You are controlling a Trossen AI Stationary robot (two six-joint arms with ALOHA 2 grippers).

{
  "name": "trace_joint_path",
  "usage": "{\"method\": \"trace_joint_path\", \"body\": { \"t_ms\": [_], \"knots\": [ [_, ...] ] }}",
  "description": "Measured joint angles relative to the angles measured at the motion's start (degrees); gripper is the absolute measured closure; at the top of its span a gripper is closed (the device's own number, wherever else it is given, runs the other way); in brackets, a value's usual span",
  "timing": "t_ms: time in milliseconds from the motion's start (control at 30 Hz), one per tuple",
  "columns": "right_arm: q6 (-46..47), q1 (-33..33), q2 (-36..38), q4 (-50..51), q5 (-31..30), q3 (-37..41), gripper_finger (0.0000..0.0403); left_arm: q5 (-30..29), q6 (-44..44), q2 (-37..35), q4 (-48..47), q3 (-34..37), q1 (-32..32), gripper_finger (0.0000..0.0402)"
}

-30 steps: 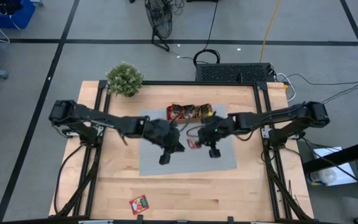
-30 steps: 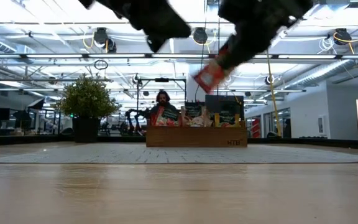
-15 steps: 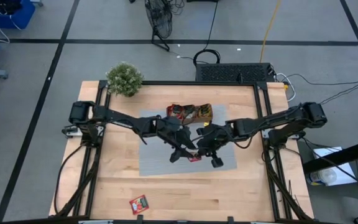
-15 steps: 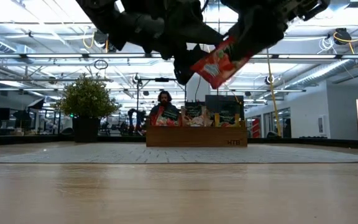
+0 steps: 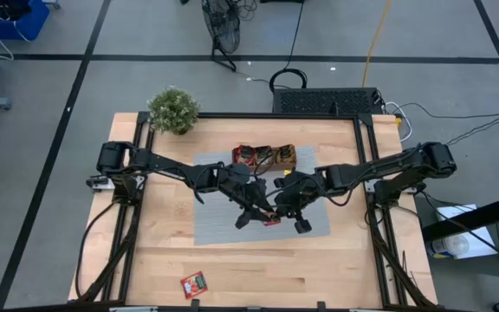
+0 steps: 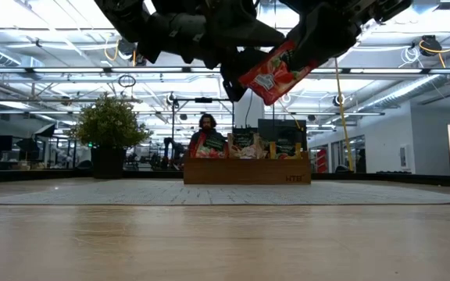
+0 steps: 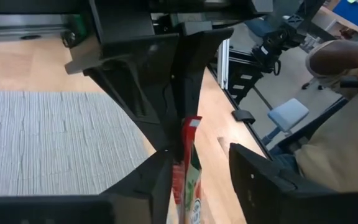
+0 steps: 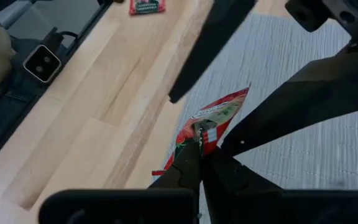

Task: Pick & Place Tea
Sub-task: Put the red tea bag into the left section of the wooden organizer

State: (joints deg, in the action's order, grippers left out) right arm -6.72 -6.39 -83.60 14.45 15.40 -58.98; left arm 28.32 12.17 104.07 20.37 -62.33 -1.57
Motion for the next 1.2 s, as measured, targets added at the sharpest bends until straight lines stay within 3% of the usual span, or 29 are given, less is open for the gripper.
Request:
{"method": "trace_joint_path", "body": {
  "t_ms": [233, 400, 533, 600, 700, 800, 967, 1100, 1200],
  "knots": [
    [0.0, 0.0, 0.03, -0.08, 0.06, 0.0, 0.0403, -0.75, -0.01, 0.0, 0.71, 0.0, -0.01, 0.0296],
    [0.19, 0.02, -0.39, -0.97, -0.58, 0.06, 0.0403, -0.53, -2.64, 0.0, 1.39, -0.02, 0.03, 0.0381],
    [3.1, 0.06, -0.47, -5.33, -0.69, 1.74, 0.0398, -0.72, -7.33, -1.08, -0.58, -0.04, -0.05, 0.0397],
    [4.53, 0.16, -0.43, -6.79, -1.31, 2.93, 0.0391, -3.49, -10.37, -3.2, -5.06, -0.04, -0.09, 0.0398],
    [7.44, 0.48, 0.2, -7.3, -2.49, 4.98, 0.0381, -12.62, -15.82, -7.74, -14.61, 0.43, -0.23, 0.0399],
    [10.37, 0.87, 1.08, -5.19, -1.07, 7.09, 0.0375, -18.3, -18.54, -12.56, -14.97, 4.6, -0.14, 0.04],
    [10.38, 0.87, 3.52, -6.93, -1.69, 10.13, 0.0377, -24.62, -22.8, -20.08, 3.08, 18.69, 1.9, 0.04],
    [9.01, 0.74, 4.36, -11.66, -8.37, 13.72, 0.0382, -23.2, -25.01, -20.5, 33.78, 33.09, 6.36, 0.04],
    [7.22, 0.87, 5.63, -19.3, -12.43, 16.18, 0.0385, -22.98, -23.74, -15.08, 53.48, 40.42, 10.17, 0.04]
  ]
}}
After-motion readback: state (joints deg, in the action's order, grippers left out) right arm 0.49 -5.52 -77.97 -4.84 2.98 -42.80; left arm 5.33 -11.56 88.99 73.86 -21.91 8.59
